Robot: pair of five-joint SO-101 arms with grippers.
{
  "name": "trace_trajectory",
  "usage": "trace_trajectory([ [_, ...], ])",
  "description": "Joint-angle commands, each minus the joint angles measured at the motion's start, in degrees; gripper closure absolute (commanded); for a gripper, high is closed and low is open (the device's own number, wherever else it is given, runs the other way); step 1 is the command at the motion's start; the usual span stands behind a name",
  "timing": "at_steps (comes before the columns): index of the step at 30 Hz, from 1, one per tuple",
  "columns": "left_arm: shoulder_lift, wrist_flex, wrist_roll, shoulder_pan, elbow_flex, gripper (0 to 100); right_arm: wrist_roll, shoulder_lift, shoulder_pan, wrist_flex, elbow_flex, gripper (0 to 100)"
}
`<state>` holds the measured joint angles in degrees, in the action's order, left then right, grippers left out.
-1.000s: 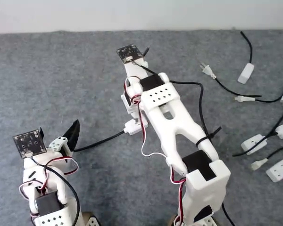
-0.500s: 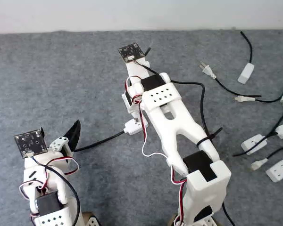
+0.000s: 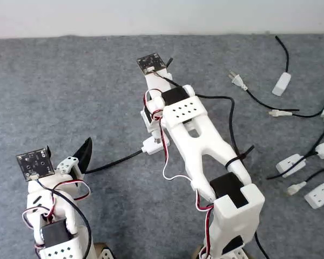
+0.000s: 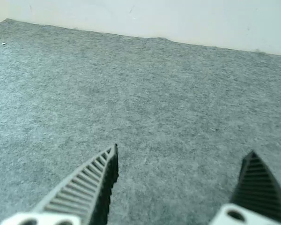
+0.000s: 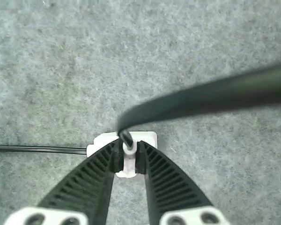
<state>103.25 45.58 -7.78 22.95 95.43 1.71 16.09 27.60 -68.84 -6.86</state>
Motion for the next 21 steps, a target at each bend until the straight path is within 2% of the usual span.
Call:
trace_trajectory([
  [1, 0.79, -0.88, 1.05, -0.09, -0.66, 60, 0.44, -3.82, -0.66, 0.84, -0.18, 99.1],
  [11, 0.79, -0.88, 1.05, -0.09, -0.66, 60, 0.18, 0.66, -2.51, 4.44, -0.18, 99.1],
  [15, 0.79, -0.88, 1.05, -0.09, -0.66, 60, -3.34, 1.01, -2.59, 4.44, -0.26, 99.1],
  [21, 0.79, -0.88, 1.05, -0.18, -0.66, 60, -3.34, 0.48, -4.00, 4.97, -1.32, 99.1],
])
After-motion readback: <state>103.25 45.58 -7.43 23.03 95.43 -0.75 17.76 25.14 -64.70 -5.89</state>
